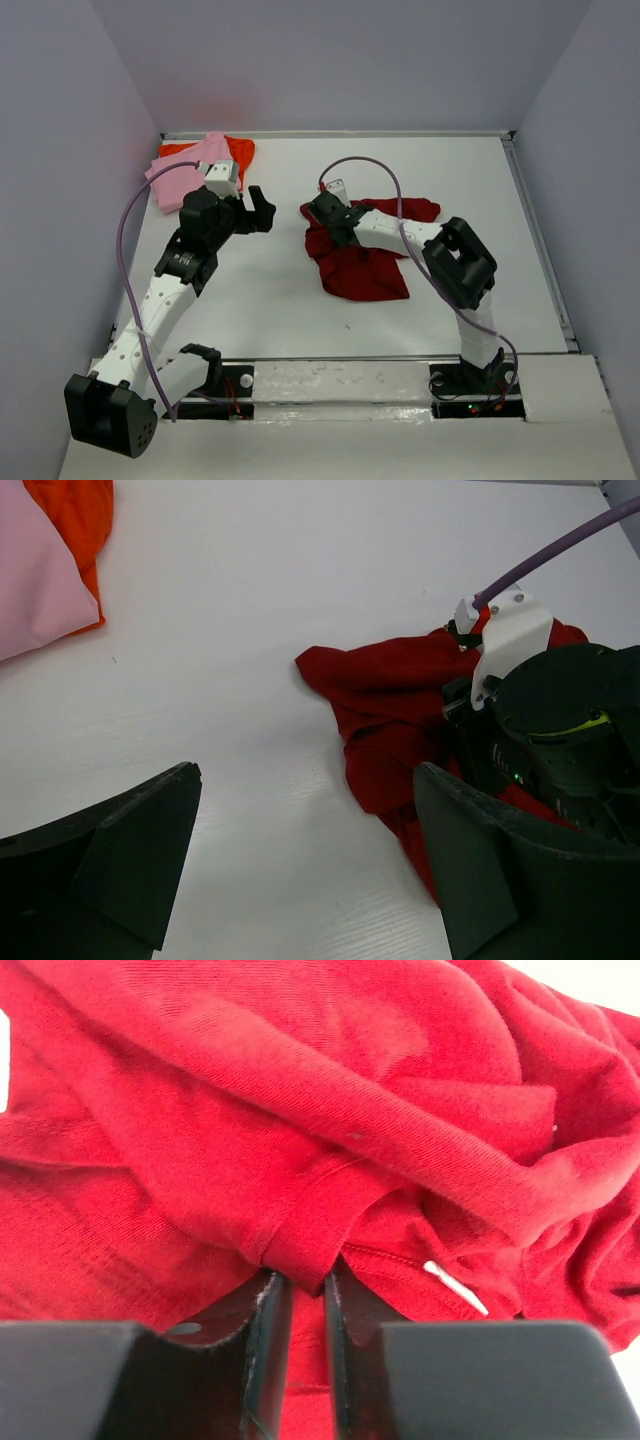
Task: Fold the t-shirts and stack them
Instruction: Flatten the tshirt out
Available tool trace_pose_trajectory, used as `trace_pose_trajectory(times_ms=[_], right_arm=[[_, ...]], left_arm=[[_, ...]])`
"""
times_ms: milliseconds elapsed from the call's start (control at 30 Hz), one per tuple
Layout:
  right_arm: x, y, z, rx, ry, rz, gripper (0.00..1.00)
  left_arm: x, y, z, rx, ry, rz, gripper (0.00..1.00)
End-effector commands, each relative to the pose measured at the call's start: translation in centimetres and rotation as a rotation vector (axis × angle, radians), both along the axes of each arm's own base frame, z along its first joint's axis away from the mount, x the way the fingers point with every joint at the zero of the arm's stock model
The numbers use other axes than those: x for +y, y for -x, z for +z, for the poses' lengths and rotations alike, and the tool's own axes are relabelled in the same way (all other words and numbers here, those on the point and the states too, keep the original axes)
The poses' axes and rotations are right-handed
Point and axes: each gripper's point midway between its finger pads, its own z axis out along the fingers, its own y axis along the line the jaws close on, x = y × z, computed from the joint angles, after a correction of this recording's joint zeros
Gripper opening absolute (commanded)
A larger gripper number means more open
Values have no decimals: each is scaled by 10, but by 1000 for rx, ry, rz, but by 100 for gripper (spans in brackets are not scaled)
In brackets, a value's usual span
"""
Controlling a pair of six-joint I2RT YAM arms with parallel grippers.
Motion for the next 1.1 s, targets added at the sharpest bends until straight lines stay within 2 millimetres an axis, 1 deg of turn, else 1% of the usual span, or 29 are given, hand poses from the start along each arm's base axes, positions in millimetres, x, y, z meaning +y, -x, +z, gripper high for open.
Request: trace_pose_trajectory(times_ms=[0,33,67,100,233,267,333,367,400,433,467,500,533,567,600,633,667,733,767,800,833,900,933,967,1033,1067], right_arm=[[5,-21,16,-75,-27,-21,19],[5,-21,17,-78,-25,-19,17],[5,-21,16,-77,-20,-16,3],[4,-21,17,-79,-16,-16,0],[1,-19,27,-93,-27,-19,0],[-2,-20,39,-117,-32,-25,0],[-8,-19,53,-147,-29,-32,0],[-13,-20,74,-190,-39,-46,0],[-16,-21,85,-211,-29,-45,0],[-21,-24,101,-253,-21,-62,0],[-24,-25,114,-278,-21,-66,0],[-28,-25,133,-312,-14,-65,0],[-32,-27,145,-338,-10,-74,0],[-39,-30,156,-364,0,-94,0],[-47,-30,176,-405,13,-111,0],[-56,-32,186,-426,22,-136,0],[-61,-32,193,-445,33,-150,0],[-83,-34,205,-467,51,-198,0],[-91,-32,215,-484,37,-215,0],[-100,-31,213,-479,48,-227,0],[-110,-30,214,-483,57,-247,0],[-136,-28,220,-499,88,-305,0],[-146,-26,215,-489,113,-319,0],[-163,-26,219,-499,122,-361,0],[-181,-23,224,-508,140,-398,0],[-184,-19,224,-511,143,-401,0]], left_arm=[[-4,1,19,-58,11,-21,96],[-4,1,18,-56,10,-21,96],[-4,1,18,-56,10,-22,96],[-4,1,18,-56,10,-22,96],[-4,1,18,-56,10,-21,96],[-4,1,18,-56,10,-22,96],[-4,1,19,-58,11,-22,97],[-4,1,19,-58,11,-22,96],[-4,1,19,-58,11,-22,96],[-5,1,18,-56,12,-23,97],[-5,1,19,-58,13,-25,96],[-5,2,19,-59,13,-23,96],[-4,1,20,-60,13,-22,96],[-5,1,19,-57,13,-23,96],[-5,2,19,-59,13,-23,96],[-4,1,19,-59,13,-22,96],[-4,1,19,-59,11,-22,96],[-3,1,20,-61,11,-18,96],[-4,1,19,-60,10,-19,97],[-4,2,20,-60,13,-20,97],[-4,1,19,-59,13,-22,96],[-4,1,19,-57,13,-22,96],[-4,1,19,-57,13,-23,96],[-4,1,19,-57,13,-23,97],[-4,1,19,-57,13,-23,96],[-5,1,19,-57,13,-25,96]])
